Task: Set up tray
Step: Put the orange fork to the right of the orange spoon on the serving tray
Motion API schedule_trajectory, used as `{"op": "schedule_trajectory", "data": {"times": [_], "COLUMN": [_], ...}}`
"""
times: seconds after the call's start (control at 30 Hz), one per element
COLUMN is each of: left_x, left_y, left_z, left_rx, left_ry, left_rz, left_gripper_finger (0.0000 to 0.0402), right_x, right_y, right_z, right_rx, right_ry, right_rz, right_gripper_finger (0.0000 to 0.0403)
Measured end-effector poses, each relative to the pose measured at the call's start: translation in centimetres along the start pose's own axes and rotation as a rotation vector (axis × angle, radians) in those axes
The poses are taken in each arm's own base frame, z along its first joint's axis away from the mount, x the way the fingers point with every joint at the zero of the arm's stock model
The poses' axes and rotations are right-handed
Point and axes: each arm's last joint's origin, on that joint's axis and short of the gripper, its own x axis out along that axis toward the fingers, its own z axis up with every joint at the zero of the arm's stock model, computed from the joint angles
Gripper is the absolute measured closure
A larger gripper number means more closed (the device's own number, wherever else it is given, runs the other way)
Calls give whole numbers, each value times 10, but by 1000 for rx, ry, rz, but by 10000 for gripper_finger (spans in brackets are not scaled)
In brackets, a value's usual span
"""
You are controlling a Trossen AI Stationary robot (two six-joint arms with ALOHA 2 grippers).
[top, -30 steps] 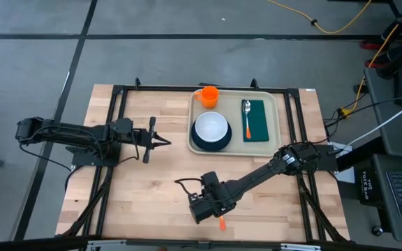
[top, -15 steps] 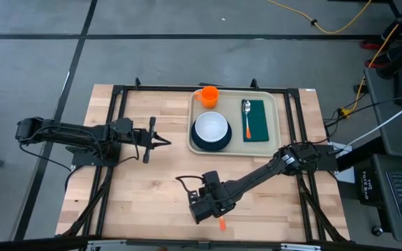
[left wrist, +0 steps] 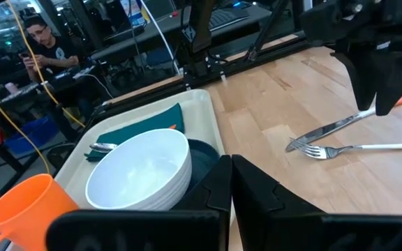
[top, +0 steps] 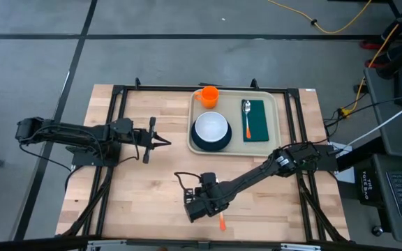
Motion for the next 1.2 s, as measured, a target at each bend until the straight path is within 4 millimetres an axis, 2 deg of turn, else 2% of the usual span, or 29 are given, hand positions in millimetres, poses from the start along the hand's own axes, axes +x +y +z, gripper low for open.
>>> {"op": "schedule_trajectory", "data": {"times": [0.13,0.33,0.77,0.93,1.2], "left_x": [0,0,0,0,0], "left_y": [0,0,0,0,-1], "left_z": [0,0,0,0,-2], "left_rx": [2,2,2,2,33], "left_ry": [0,2,3,3,20], "left_rz": [0,0,0,0,-6], "left_gripper_finger": [397,399,398,399,398], "right_x": [2,23,49,60,64], "right_y": [0,-8,-19,-18,-14], "right_z": [0,-6,-10,-9,0], "right_rx": [27,37,124,146,176], "right_ry": [-1,24,24,39,64], "right_rz": [-1,-47,-86,-48,-50], "right_gripper_finger": [285,285,285,285,285]}}
